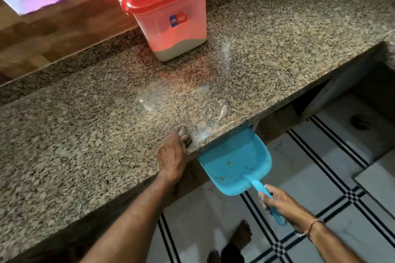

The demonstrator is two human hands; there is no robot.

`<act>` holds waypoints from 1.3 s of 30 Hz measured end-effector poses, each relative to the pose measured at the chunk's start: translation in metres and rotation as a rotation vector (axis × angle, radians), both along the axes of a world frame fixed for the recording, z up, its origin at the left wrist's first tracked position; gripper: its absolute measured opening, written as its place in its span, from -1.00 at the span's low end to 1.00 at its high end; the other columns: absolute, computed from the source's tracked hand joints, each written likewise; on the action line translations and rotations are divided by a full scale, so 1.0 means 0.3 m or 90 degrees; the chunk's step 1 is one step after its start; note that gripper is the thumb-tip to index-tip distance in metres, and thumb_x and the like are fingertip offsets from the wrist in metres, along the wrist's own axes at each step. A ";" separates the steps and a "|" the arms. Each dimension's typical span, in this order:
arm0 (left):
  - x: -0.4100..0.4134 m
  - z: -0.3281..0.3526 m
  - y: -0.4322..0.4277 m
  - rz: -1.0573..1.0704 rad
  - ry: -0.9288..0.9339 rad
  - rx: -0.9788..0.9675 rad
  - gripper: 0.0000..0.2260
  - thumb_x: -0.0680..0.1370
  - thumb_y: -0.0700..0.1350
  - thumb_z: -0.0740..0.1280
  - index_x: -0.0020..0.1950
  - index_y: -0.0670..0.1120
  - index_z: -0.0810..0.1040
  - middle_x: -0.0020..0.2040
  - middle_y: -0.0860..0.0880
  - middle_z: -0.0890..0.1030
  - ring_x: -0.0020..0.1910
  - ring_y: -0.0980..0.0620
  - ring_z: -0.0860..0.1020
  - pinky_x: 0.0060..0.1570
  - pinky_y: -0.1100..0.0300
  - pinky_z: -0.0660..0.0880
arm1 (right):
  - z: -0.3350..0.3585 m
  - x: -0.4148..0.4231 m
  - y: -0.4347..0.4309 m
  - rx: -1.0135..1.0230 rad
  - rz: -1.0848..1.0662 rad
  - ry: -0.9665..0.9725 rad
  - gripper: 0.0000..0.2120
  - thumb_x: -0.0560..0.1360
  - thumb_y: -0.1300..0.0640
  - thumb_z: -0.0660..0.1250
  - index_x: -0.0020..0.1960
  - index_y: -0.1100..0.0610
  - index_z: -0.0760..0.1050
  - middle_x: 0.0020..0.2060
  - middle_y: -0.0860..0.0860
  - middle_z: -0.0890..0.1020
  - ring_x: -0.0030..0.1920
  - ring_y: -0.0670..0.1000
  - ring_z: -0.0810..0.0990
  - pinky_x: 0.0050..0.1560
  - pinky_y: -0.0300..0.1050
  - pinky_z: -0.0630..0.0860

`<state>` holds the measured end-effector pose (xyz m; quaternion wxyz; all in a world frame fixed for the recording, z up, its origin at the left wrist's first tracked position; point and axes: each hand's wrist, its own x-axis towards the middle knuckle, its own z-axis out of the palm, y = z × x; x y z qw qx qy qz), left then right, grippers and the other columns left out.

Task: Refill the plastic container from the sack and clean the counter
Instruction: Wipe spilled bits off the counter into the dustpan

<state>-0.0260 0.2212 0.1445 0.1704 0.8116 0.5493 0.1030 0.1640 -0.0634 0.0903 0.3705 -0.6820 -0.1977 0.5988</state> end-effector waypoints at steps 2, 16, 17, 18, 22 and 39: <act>0.134 -0.001 -0.020 -0.007 -0.020 -0.025 -0.78 0.74 0.04 0.03 0.03 -0.05 0.33 -0.25 0.04 0.43 -0.38 0.16 0.32 -0.42 0.26 0.21 | -0.013 -0.026 -0.012 -0.010 -0.011 -0.003 -0.46 0.57 -0.15 0.37 0.14 0.36 0.42 -0.27 0.02 0.52 -0.26 -0.04 0.48 -0.11 -0.09 0.50; 0.171 0.038 0.059 0.075 -0.002 -0.047 -0.80 0.72 0.03 0.14 0.01 -0.07 0.36 -0.20 -0.04 0.47 -0.32 0.09 0.37 -0.41 0.20 0.24 | 0.032 -0.012 -0.018 -0.043 -0.034 -0.025 -0.65 0.65 0.04 0.29 0.16 0.37 0.43 -0.32 -0.04 0.55 -0.29 -0.06 0.48 -0.09 -0.08 0.49; 0.209 0.036 0.036 0.062 -0.016 -0.047 -0.80 0.73 0.03 0.12 0.01 -0.05 0.35 -0.21 -0.01 0.45 -0.33 0.11 0.36 -0.41 0.21 0.23 | 0.026 0.001 -0.005 -0.043 -0.032 -0.024 -0.67 0.66 0.05 0.28 0.15 0.36 0.44 -0.31 -0.03 0.54 -0.29 -0.06 0.48 -0.09 -0.08 0.49; 0.255 0.031 0.010 0.045 -0.027 -0.042 -0.80 0.74 0.04 0.10 0.00 -0.04 0.33 -0.22 0.02 0.43 -0.33 0.12 0.36 -0.40 0.22 0.23 | 0.021 0.014 0.007 -0.045 -0.032 -0.021 -0.67 0.66 0.05 0.27 0.14 0.35 0.45 -0.30 -0.01 0.54 -0.27 -0.06 0.48 -0.09 -0.09 0.49; 0.443 0.016 -0.042 0.025 -0.076 -0.045 -0.79 0.74 0.06 0.07 0.01 -0.02 0.33 -0.26 0.08 0.39 -0.35 0.17 0.31 -0.40 0.25 0.21 | 0.003 0.069 0.018 -0.037 -0.022 -0.001 -0.77 0.66 0.03 0.27 0.02 0.22 0.46 -0.24 0.03 0.49 -0.28 -0.10 0.46 -0.15 -0.15 0.47; 0.575 -0.002 0.191 -0.137 -0.115 -0.071 -0.72 0.69 0.14 0.19 -0.01 0.00 0.59 -0.05 0.00 0.60 -0.13 0.04 0.51 -0.17 0.12 0.46 | -0.050 0.358 -0.032 -0.037 0.045 -0.008 -0.63 0.61 -0.05 0.32 0.08 0.30 0.44 -0.23 0.00 0.50 -0.27 -0.11 0.51 -0.13 -0.13 0.48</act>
